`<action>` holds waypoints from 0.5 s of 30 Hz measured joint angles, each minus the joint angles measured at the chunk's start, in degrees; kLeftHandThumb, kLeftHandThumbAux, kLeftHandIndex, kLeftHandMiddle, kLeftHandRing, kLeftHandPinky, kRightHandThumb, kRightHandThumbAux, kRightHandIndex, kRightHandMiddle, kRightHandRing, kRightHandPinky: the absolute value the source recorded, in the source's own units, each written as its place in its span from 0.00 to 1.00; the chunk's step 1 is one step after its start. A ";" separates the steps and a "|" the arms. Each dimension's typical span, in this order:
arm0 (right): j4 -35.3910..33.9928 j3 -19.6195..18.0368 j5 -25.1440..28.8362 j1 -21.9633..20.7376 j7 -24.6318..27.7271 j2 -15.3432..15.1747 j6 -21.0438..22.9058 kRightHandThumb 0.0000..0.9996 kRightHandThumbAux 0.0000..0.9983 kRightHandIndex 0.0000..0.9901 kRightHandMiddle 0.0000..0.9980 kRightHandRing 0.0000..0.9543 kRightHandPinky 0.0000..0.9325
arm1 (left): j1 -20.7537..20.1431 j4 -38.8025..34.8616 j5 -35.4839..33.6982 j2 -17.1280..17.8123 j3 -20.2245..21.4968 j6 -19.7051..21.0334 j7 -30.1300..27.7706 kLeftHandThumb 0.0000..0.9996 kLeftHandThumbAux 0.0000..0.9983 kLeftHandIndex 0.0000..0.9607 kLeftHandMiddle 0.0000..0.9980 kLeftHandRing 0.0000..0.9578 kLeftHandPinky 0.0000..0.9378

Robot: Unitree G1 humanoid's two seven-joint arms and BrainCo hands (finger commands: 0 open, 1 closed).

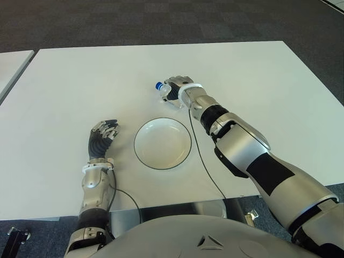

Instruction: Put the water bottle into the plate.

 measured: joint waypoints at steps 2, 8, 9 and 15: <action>0.08 0.47 -0.21 0.00 0.00 -0.01 0.04 0.56 0.35 0.00 0.00 0.00 0.00 | 0.00 -0.12 -0.01 -0.23 -0.01 0.05 0.00 0.69 0.72 0.43 0.34 0.35 0.41; 0.25 1.84 -0.72 -0.41 -0.07 -0.02 0.09 0.57 0.35 0.00 0.00 0.00 0.00 | 0.00 -0.30 0.00 -0.43 -0.02 0.20 0.00 0.69 0.73 0.43 0.34 0.36 0.42; 0.25 1.98 -0.77 -0.58 -0.07 -0.02 0.10 0.57 0.35 0.00 0.00 0.00 0.00 | 0.00 -0.32 0.00 -0.44 -0.02 0.22 0.00 0.69 0.73 0.43 0.33 0.36 0.42; 0.27 2.89 -0.99 -2.85 -0.29 0.02 0.33 0.58 0.35 0.00 0.00 0.00 0.00 | 0.00 -0.64 0.01 -0.51 -0.08 0.56 0.00 0.69 0.72 0.43 0.33 0.35 0.40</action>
